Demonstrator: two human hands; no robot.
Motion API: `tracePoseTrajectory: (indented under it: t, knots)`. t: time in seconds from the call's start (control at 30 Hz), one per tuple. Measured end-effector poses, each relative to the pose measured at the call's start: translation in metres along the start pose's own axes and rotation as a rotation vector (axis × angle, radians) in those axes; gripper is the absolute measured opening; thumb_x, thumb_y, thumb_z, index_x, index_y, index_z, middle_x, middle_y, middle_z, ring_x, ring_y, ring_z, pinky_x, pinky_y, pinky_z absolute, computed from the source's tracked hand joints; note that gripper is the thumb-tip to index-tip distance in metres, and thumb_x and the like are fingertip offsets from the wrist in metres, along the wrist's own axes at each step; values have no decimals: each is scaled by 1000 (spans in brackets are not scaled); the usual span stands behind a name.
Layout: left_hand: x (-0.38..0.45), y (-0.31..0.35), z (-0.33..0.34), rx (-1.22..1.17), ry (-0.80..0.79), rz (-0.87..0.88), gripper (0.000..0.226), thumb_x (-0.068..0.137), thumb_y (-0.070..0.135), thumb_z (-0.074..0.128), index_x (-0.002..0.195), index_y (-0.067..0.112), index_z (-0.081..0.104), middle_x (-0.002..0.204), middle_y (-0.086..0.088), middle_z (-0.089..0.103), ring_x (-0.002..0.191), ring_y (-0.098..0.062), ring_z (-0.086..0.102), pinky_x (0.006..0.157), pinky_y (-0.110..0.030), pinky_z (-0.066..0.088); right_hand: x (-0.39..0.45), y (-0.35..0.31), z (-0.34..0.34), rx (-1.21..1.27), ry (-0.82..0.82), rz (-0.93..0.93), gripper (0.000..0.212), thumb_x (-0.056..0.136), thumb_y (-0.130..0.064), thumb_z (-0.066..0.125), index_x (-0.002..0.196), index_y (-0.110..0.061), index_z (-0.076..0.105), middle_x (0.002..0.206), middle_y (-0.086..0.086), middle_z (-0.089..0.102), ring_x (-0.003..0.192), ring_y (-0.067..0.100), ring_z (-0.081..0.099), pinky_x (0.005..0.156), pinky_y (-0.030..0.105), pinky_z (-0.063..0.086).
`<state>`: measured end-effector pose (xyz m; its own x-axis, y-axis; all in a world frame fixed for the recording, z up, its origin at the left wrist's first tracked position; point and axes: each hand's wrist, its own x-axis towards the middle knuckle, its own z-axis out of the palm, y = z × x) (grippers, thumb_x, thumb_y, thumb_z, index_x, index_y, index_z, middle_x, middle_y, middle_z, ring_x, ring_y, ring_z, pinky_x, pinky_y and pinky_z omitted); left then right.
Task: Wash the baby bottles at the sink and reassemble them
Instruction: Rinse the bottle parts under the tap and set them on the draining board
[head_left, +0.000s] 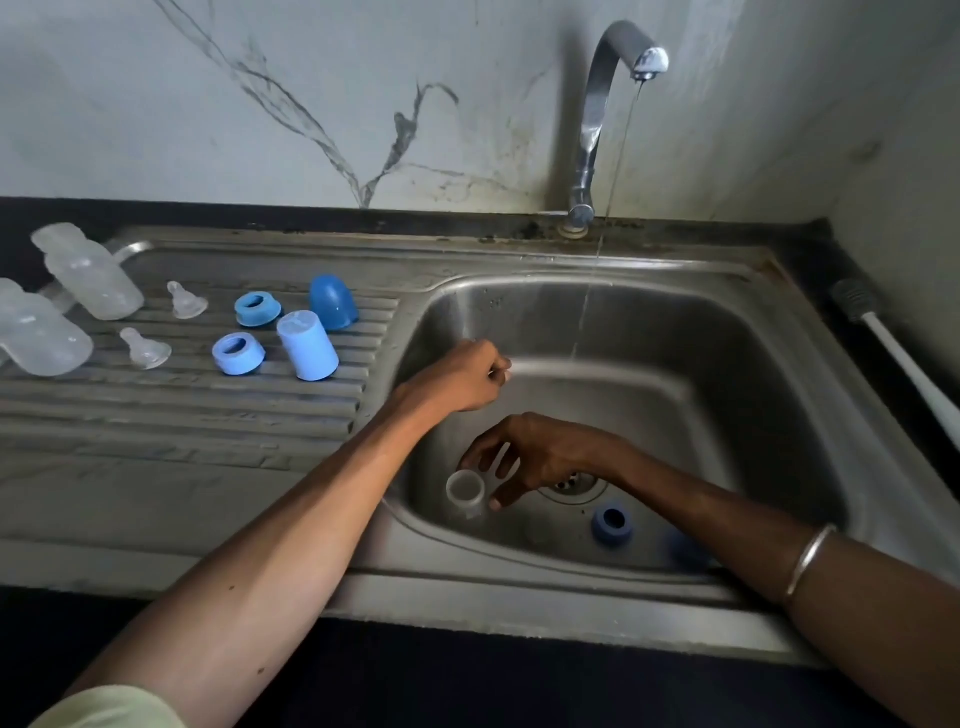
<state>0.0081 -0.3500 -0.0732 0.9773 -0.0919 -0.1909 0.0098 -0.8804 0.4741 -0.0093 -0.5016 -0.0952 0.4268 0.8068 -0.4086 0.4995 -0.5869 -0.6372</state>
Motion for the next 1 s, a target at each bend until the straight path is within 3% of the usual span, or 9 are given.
tracePoseTrajectory:
  t: [0.27,0.53,0.73,0.87,1.0]
  knots:
    - [-1,0,1,-14,1,28,27,102,17,56,123,7,69,137,-4,62,128,-18,56,100,-23,39,0,-9,9,2,25,-76,60,76,-31,82,131,-34,58,126,-4,64,107,9,63,93,31,54]
    - [-2,1,0,-29,-5,15,35,101,17,57,135,10,61,141,-5,59,131,-17,54,105,-23,37,-6,-15,7,39,105,-62,56,74,-47,80,125,-35,59,114,-10,66,97,5,65,88,31,56]
    - [0,-2,-4,-103,127,6,31,100,7,55,128,11,67,134,-2,65,127,-13,56,94,-13,34,-20,-20,-17,127,235,4,61,72,-50,81,125,-33,57,113,-15,65,96,0,64,85,24,53]
    - [1,3,-7,-206,164,-13,30,101,7,54,127,12,68,130,-3,67,124,-14,59,101,-19,40,-31,-7,-31,157,343,82,60,68,-53,82,120,-34,59,112,-15,66,97,2,64,89,31,55]
    - [2,4,-11,-329,198,-39,31,103,9,49,128,12,67,128,-7,67,120,-18,62,105,-28,45,-50,11,-57,190,504,144,47,75,-40,81,117,-26,63,110,-8,67,97,9,65,91,35,55]
